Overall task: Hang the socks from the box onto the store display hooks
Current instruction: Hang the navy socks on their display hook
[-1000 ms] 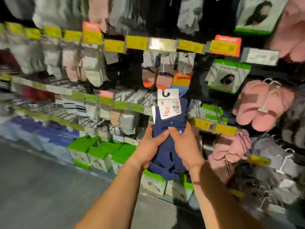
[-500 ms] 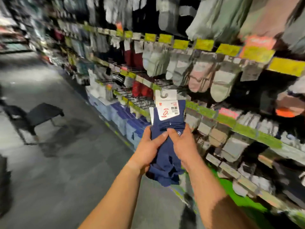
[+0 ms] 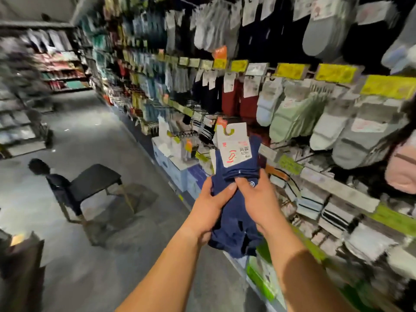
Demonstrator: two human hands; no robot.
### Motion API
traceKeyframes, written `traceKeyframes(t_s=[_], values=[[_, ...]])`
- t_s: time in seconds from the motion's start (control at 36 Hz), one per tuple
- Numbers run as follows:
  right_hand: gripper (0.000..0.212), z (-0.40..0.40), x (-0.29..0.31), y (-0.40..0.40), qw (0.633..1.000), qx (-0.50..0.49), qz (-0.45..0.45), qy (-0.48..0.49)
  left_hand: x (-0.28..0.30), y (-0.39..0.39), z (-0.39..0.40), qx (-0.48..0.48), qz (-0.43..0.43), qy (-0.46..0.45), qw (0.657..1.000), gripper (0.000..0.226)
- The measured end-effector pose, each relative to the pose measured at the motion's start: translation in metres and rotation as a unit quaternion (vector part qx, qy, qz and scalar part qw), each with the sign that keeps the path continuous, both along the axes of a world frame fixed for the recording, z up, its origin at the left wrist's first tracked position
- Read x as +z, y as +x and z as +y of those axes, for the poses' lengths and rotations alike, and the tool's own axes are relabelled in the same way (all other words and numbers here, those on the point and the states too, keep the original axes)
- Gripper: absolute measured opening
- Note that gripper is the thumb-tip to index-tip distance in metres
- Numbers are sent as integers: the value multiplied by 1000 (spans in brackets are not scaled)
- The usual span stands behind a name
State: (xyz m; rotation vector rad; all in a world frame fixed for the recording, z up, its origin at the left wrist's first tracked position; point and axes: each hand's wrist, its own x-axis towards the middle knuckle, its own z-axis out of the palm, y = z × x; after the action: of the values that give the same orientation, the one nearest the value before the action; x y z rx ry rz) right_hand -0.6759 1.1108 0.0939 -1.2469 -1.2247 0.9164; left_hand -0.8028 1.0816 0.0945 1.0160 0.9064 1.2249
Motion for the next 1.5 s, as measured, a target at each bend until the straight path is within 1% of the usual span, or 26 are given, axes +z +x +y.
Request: traceKeyframes(t_s=[0.17,0.22,0.31,0.33,0.42,0.44,0.53,0.61,0.69,0.78,0.83,0.89,0.92,1.0,1.03,1.06,1.11,1.14,1.19,1.22,1.25,1.33,1.39,1.42,1.47,1.5], values=[[41,108,29,-34,999,-15,36,9,27,-35,123,-30,8,3,1000,39],[41,136,38,-40,999,-18,26,12,31,-44,159,-46,11,9,999,39],[41,185,45,-48,997,-68,-17,15,33,-49,214,-61,1,25,998,34],[42,201,47,-51,996,-88,-14,21,33,-50,232,-65,-4,28,997,34],[59,244,46,-61,988,-147,-8,36,32,-51,284,-76,-23,40,996,37],[60,257,46,-65,984,-173,-11,42,32,-53,302,-86,-28,46,995,37],[46,294,46,-77,961,-265,0,75,35,-60,354,-129,-39,71,988,33],[49,335,49,-98,934,-342,-23,97,38,-71,408,-172,-37,91,980,35],[47,372,58,-123,913,-401,9,78,49,-88,456,-219,-40,109,969,37],[47,399,70,-147,884,-459,21,86,64,-105,491,-251,-45,102,962,36],[42,413,81,-156,871,-481,27,95,74,-111,509,-275,-55,104,954,35],[38,425,91,-161,869,-483,26,103,80,-115,528,-293,-50,92,950,26],[40,430,95,-163,868,-484,21,106,85,-117,535,-296,-52,81,950,25],[54,440,100,-168,872,-475,33,114,92,-119,554,-321,-75,57,942,69],[54,441,100,-169,876,-464,52,118,96,-120,557,-320,-79,56,942,72],[51,443,100,-169,880,-453,76,122,98,-120,560,-313,-82,53,945,70],[36,442,104,-171,882,-435,120,134,99,-119,566,-315,-91,37,944,67],[27,442,106,-171,882,-427,137,144,100,-118,567,-321,-87,31,942,62],[17,443,107,-171,878,-418,158,168,102,-114,568,-322,-77,34,943,43],[17,444,109,-173,878,-410,169,179,102,-112,569,-321,-76,37,943,37],[24,444,111,-176,880,-397,182,187,103,-110,569,-322,-77,44,943,33],[47,445,118,-182,886,-352,218,210,104,-104,573,-314,-62,71,945,34],[55,446,126,-183,890,-346,208,213,104,-101,577,-306,-50,77,948,39],[52,446,129,-183,891,-357,188,210,103,-99,577,-306,-42,77,948,44],[36,447,134,-183,884,-389,161,202,105,-99,577,-309,-34,75,948,52],[29,448,134,-181,880,-401,163,196,106,-99,577,-315,-43,75,945,53]])
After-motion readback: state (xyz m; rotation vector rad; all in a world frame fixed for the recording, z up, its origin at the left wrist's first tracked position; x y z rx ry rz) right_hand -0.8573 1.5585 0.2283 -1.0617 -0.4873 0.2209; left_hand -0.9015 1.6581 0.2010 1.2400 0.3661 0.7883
